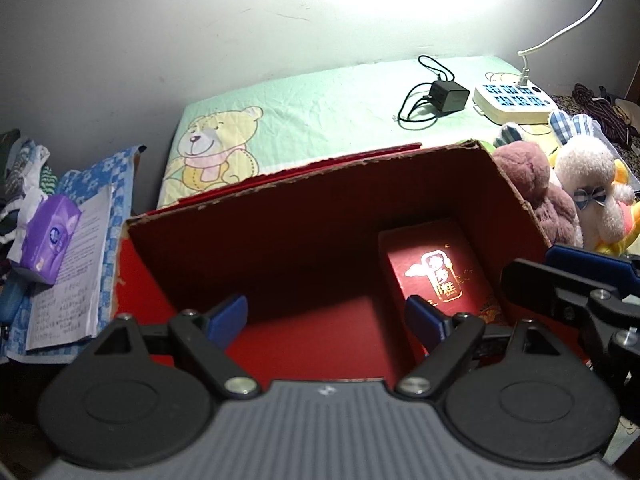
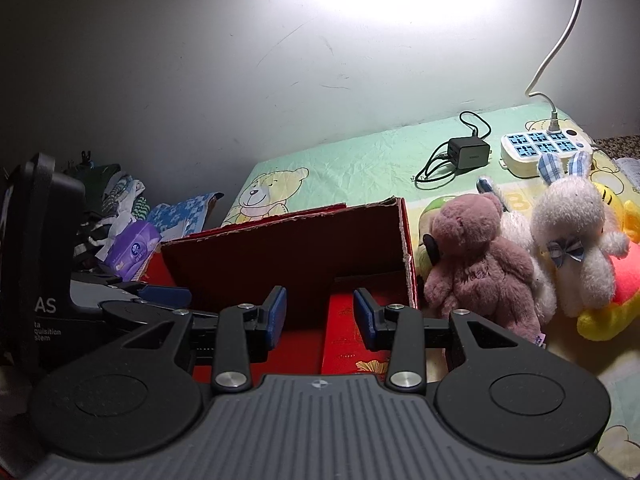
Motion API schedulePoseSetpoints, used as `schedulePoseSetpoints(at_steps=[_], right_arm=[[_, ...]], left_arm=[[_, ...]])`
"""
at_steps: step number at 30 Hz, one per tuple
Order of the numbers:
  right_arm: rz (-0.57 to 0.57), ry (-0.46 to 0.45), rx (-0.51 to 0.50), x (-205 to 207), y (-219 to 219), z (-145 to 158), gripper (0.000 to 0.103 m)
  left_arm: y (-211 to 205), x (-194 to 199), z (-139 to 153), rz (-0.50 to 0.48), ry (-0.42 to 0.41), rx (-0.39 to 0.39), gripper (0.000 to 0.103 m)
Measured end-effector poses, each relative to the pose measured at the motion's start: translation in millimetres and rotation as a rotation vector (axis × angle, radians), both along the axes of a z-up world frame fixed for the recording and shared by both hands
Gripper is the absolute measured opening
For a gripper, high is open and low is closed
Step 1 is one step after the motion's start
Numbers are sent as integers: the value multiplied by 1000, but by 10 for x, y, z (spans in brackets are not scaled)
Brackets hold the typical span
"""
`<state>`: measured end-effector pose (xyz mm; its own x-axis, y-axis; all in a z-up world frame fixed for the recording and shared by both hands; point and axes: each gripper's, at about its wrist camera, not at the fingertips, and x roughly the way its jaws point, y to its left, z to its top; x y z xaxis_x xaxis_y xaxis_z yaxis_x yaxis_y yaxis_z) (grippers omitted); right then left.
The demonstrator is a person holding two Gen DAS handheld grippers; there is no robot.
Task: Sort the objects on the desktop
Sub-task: 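Withdraw the right gripper up and out of the cardboard box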
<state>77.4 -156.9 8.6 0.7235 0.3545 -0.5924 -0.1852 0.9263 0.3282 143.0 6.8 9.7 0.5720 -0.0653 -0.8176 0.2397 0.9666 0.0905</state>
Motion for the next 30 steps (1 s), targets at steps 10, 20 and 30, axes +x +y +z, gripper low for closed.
schedulePoseSetpoints(at_steps=[10, 20, 30], right_arm=[[20, 8, 31, -154, -50, -19, 48], [58, -31, 43, -351, -217, 42, 49], [133, -49, 79, -520, -416, 72, 49]], left_arm=[[54, -226, -19, 65, -8, 25, 86], [-90, -491, 127, 116, -61, 54, 87], [-253, -771, 248, 158, -91, 59, 94]])
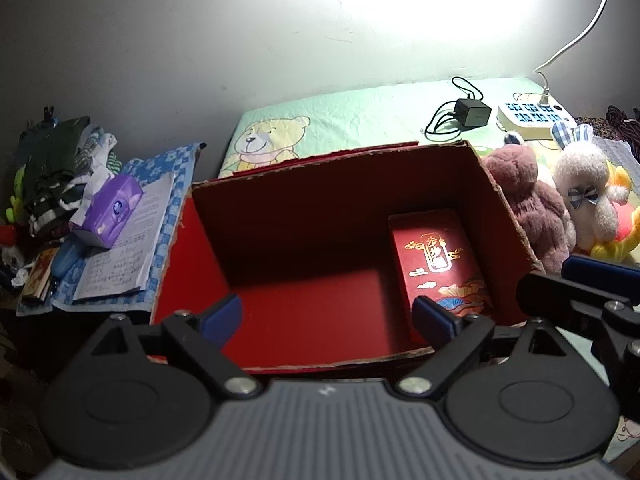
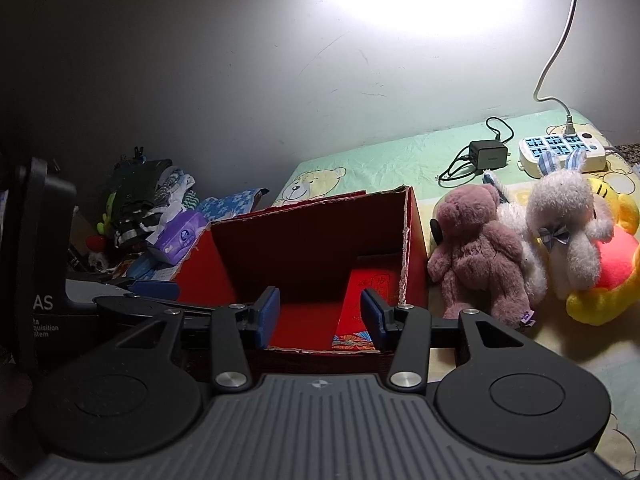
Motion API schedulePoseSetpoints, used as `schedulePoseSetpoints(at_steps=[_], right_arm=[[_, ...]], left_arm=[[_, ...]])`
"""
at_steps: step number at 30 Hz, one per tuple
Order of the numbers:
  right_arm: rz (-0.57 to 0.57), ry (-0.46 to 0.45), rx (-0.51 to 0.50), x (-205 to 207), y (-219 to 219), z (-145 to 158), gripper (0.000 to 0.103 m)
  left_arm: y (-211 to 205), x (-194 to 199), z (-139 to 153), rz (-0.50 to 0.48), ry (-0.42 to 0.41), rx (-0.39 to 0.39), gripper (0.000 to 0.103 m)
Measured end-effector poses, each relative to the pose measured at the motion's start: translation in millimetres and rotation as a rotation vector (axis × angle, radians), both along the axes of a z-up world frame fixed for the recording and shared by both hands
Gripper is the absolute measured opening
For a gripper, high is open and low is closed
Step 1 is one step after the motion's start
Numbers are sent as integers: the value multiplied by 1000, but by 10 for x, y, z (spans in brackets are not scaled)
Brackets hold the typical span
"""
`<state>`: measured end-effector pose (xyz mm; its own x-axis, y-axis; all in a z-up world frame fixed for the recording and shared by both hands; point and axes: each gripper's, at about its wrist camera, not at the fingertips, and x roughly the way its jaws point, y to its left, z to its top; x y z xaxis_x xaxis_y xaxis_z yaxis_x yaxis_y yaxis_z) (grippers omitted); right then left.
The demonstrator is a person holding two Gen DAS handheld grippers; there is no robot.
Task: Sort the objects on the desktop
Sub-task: 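Withdraw the right gripper up and out of the cardboard box, then reach the right gripper down to the beige sandal and scarf and grasp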
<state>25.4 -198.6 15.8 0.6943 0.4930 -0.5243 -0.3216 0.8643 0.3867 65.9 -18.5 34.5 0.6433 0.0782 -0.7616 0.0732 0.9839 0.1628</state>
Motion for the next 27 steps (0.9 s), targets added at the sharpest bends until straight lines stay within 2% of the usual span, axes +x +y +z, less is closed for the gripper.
schedulePoseSetpoints(at_steps=[11, 18, 22, 27], right_arm=[[103, 4, 42, -155, -166, -54, 48], [154, 73, 56, -175, -198, -233, 48], [188, 133, 74, -188, -176, -370, 48], [227, 225, 88, -168, -114, -597, 48]], left_arm=[[-4, -258, -23, 76, 10, -15, 94], [84, -427, -170, 99, 27, -41, 92], [130, -589, -301, 66, 37, -67, 86], [147, -859, -545, -28, 91, -171, 81]])
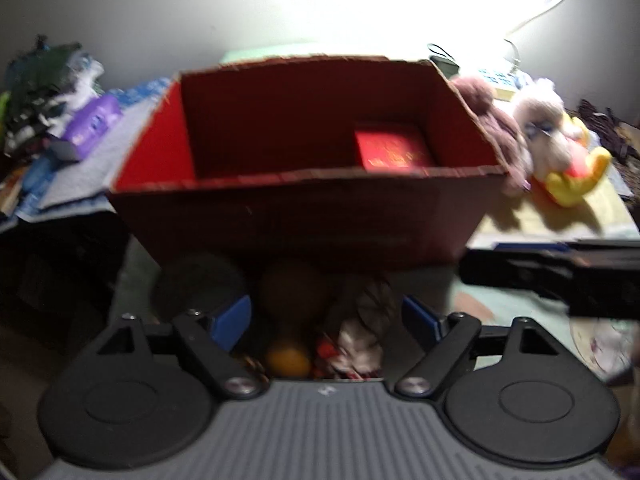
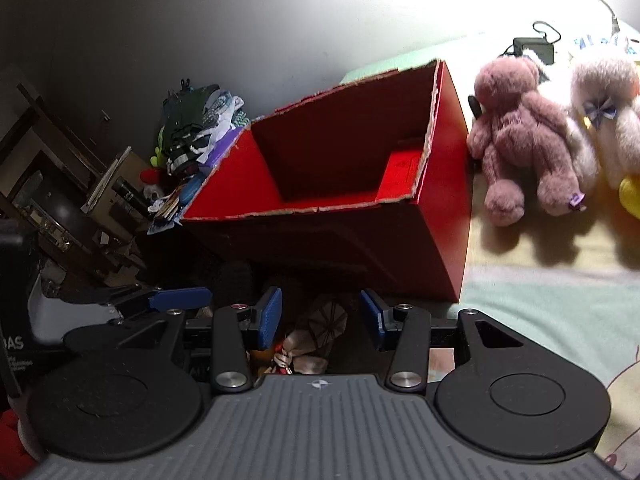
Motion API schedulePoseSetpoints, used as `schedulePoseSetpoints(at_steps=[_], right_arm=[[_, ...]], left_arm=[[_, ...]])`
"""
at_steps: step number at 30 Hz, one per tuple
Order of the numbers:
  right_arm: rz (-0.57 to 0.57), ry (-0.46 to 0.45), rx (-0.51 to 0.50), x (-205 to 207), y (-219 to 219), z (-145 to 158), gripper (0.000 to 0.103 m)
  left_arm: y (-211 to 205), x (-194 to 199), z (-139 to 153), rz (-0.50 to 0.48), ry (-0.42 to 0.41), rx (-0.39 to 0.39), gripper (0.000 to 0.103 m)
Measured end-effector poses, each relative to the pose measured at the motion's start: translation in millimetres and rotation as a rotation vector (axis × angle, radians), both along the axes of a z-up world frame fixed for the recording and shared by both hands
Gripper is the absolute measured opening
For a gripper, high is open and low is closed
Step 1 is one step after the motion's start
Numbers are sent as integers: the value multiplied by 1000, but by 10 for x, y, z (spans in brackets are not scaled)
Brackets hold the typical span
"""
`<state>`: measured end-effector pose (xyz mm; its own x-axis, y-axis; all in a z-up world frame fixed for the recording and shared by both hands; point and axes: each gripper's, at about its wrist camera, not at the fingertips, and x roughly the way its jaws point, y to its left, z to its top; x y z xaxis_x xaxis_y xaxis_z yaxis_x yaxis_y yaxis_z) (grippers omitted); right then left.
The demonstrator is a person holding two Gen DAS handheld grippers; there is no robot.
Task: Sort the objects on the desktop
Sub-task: 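Reach the right gripper down to the beige sandal and scarf and grasp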
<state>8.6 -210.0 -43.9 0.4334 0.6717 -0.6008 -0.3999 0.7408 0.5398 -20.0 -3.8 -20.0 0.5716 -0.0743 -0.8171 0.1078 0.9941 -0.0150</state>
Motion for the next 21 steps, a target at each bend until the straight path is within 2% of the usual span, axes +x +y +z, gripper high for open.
schedulePoseSetpoints(at_steps=[3, 9, 14, 21], right_arm=[[5, 94, 23, 57, 18, -180, 48], [6, 235, 95, 150, 34, -401, 48], [14, 293, 102, 184, 114, -492, 48], [38, 321, 96, 250, 200, -574, 48]], left_arm=[[-22, -98, -153, -45, 27, -48, 75], [-2, -57, -376, -59, 54, -109, 75], [-8, 16, -533, -75, 86, -113, 75], [53, 117, -653, -91, 116, -149, 78]])
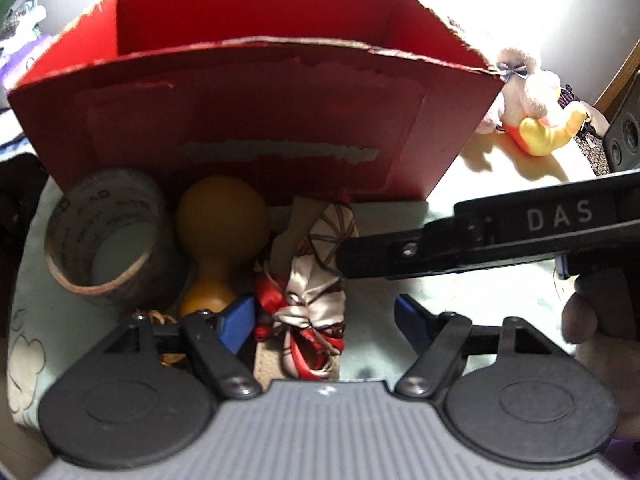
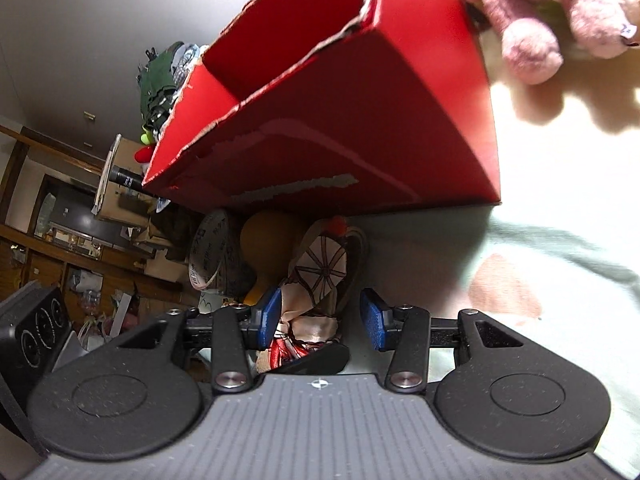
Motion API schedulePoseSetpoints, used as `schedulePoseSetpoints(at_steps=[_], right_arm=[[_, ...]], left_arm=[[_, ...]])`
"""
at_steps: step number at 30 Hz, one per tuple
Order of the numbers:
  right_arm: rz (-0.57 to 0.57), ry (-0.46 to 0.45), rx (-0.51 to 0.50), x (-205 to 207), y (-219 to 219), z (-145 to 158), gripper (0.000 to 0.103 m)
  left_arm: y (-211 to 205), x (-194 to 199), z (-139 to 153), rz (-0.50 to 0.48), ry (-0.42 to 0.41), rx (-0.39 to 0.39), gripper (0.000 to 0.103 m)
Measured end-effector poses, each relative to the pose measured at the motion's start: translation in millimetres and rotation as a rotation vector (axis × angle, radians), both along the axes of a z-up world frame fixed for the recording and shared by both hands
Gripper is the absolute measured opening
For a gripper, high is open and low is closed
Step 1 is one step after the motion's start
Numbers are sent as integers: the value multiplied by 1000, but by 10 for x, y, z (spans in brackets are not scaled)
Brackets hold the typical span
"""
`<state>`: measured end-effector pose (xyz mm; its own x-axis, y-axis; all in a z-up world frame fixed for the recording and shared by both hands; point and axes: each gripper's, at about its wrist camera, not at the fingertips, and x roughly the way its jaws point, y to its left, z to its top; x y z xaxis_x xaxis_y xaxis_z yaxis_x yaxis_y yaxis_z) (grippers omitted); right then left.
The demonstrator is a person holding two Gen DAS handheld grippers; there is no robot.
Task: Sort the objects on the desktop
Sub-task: 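Reach the right gripper down to the beige sandal and scarf and grasp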
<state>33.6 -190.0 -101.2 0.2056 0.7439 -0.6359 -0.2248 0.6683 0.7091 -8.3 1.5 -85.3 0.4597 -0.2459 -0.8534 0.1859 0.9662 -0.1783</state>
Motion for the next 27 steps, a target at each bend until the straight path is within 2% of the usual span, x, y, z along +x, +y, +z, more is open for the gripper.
schedulePoseSetpoints(at_steps=[9, 15, 20, 24, 27], right_arm=[[32, 32, -3, 56, 128, -116, 48], [30, 64, 8, 76, 116, -194, 48], [30, 63, -8, 72, 15, -183, 28], [14, 67, -9, 74, -125, -172, 26], [-7, 66, -19, 43, -279, -160, 26]], left_arm=[[-41, 77, -158, -39, 31, -16, 82], [-61, 135, -195, -46, 34, -15, 79], [-102, 170, -188, -53, 40, -39, 80], [-156, 200, -189, -67, 63, -101, 80], [-308, 233, -177, -103, 67, -115, 80]])
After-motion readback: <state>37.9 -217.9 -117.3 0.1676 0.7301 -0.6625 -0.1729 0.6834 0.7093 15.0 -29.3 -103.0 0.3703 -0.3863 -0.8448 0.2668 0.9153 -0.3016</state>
